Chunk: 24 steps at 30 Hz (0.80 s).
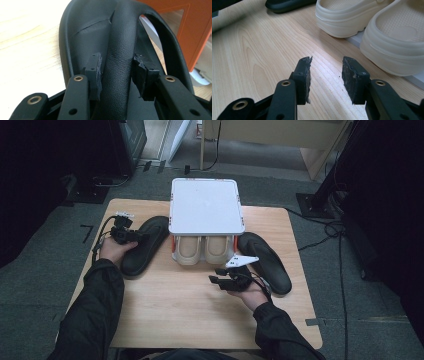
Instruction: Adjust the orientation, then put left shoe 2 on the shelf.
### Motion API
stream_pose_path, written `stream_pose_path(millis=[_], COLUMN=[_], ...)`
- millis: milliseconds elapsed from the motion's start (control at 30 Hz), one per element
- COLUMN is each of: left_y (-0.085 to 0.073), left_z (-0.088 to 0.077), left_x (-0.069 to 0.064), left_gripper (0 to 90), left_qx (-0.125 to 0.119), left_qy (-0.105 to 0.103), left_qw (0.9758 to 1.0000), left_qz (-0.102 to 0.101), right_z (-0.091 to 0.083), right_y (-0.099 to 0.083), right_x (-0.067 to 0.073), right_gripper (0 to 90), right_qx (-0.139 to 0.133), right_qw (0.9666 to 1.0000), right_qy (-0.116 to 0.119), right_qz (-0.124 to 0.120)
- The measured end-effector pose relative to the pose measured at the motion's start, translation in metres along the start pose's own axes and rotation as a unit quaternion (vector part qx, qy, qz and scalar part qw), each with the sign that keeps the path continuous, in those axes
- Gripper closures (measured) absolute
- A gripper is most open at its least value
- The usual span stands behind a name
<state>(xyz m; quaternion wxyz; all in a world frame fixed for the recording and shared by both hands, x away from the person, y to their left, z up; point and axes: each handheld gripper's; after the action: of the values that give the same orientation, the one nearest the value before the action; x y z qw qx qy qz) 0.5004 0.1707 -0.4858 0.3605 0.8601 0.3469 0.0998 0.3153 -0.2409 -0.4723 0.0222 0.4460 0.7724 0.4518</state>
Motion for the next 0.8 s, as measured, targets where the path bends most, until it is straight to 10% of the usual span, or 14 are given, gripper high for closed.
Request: stream_pose_path(millis=[800], left_y=[-0.003], left_z=[-0.011], left_x=[-0.001], left_gripper=[68.3], left_qx=[-0.003], left_qy=[-0.018], left_qw=[0.9995], left_qz=[-0.027], right_z=[0.003], right_y=[0.005], right_x=[0.0], right_gripper=[59.1], right_qx=[-0.002], right_qw=[1.0], right_qy=[0.006], right_qz=[-0.003])
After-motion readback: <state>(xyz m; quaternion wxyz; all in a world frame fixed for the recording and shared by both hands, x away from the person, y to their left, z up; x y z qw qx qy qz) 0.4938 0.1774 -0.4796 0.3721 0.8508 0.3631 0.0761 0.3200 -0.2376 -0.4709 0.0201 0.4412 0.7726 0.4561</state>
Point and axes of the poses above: each handheld gripper's, and its own axes: z roughly forward along the jaws, y roughly out of its top, x roughly to its left, and after that the axes turned 15 degrees about z, right-handed
